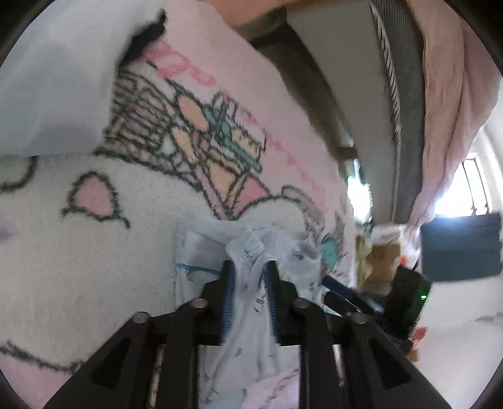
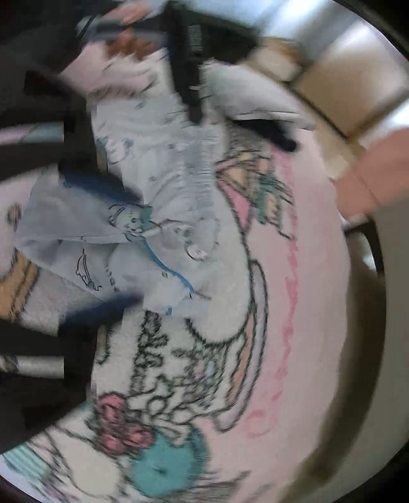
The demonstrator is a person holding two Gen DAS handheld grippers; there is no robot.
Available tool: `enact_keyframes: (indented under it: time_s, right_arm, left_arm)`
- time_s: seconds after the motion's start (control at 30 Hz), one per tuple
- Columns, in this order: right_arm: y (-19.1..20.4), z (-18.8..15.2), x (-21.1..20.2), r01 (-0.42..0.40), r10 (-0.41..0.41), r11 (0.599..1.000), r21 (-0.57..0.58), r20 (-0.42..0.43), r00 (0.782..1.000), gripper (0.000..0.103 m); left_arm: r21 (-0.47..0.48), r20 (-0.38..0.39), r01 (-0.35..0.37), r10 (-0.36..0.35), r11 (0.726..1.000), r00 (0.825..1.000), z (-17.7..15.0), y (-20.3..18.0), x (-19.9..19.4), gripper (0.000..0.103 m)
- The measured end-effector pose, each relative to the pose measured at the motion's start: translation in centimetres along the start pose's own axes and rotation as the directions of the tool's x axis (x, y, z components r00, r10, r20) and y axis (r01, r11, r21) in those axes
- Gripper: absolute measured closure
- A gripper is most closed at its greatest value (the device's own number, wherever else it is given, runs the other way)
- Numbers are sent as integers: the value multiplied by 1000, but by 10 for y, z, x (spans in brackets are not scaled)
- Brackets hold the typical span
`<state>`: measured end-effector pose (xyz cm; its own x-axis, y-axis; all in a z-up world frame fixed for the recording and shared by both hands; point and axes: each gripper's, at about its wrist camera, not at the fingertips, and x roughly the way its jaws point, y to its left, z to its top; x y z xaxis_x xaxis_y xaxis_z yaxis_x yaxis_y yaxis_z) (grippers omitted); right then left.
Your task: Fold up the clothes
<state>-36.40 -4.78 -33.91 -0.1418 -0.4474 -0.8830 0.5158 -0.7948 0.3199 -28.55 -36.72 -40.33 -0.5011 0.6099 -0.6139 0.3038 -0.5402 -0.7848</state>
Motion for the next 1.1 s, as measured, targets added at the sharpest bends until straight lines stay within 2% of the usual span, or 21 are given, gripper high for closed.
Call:
enact_keyframes:
  time_s: [0.03, 0.07, 0.1, 0.17, 0.23, 0.3, 0.4, 0.47, 0.57, 0.63, 0.73, 0.8, 0.9, 0.97, 1.03, 1.1]
  right_arm:
    - [-7, 1, -6, -29, 28, 999, 43, 21, 999, 19]
    - [-14, 2, -11, -58, 55, 995, 84, 36, 998, 18]
    - [-21, 3, -15, -81, 76, 989, 126, 45, 996, 15]
    - [-36, 1, -18, -146, 136, 962, 230, 56, 989, 9]
    - [-49, -4, -16, -226, 216, 918, 325, 66, 974, 6]
    - [-57, -10, -13, -259, 254, 882, 394, 67, 965, 6]
    - [-64, -17, -11, -282, 287, 842, 461, 61, 956, 5]
    - [-64, -20, -10, -279, 290, 834, 477, 52, 956, 5]
    - [-62, -23, -11, -246, 259, 852, 462, 38, 965, 4]
    - [-61, -27, -10, -238, 255, 858, 456, 25, 967, 4]
    - [-68, -39, -3, -279, 306, 827, 488, 27, 952, 2]
    - [-78, -48, 5, -341, 369, 759, 554, 65, 927, 0]
    - [-94, -63, 16, -429, 456, 619, 658, 143, 878, 0]
    - [-106, -72, 20, -451, 476, 533, 715, 188, 859, 0]
    - [-114, -78, 20, -441, 455, 502, 744, 206, 866, 0]
    - [-116, -80, 20, -414, 433, 513, 752, 190, 881, 0]
  left_arm:
    - [-14, 26, 7, -6, 1000, 1000, -1, 2, -7, 33]
    - [-35, 56, 26, -24, 999, 998, -1, 4, -14, 6]
    - [-70, 98, 70, -63, 995, 993, -2, 8, -24, 1]
    - [-153, 155, 154, -130, 976, 979, -5, 19, -38, 0]
    - [-236, 196, 226, -182, 945, 964, -14, 32, -48, 0]
    - [-305, 238, 271, -202, 913, 950, -25, 45, -56, 0]
    - [-374, 267, 294, -202, 879, 942, -36, 57, -60, 0]
    - [-387, 267, 262, -165, 884, 949, -40, 57, -62, 0]
    - [-395, 242, 191, -99, 899, 965, -42, 58, -60, 0]
    - [-403, 199, 134, -57, 905, 978, -41, 57, -48, 0]
    - [-406, 104, 58, -17, 912, 994, -43, 57, -26, 0]
    - [-393, 57, 27, -5, 919, 998, -43, 54, -16, 0]
    - [-360, 45, 14, 3, 933, 999, -43, 47, -13, 0]
    - [-369, 49, 27, -10, 929, 999, -44, 48, -12, 0]
    - [-391, 47, 41, -24, 920, 999, -45, 51, -11, 0]
    - [-398, 42, 44, -30, 916, 999, -46, 52, -10, 0]
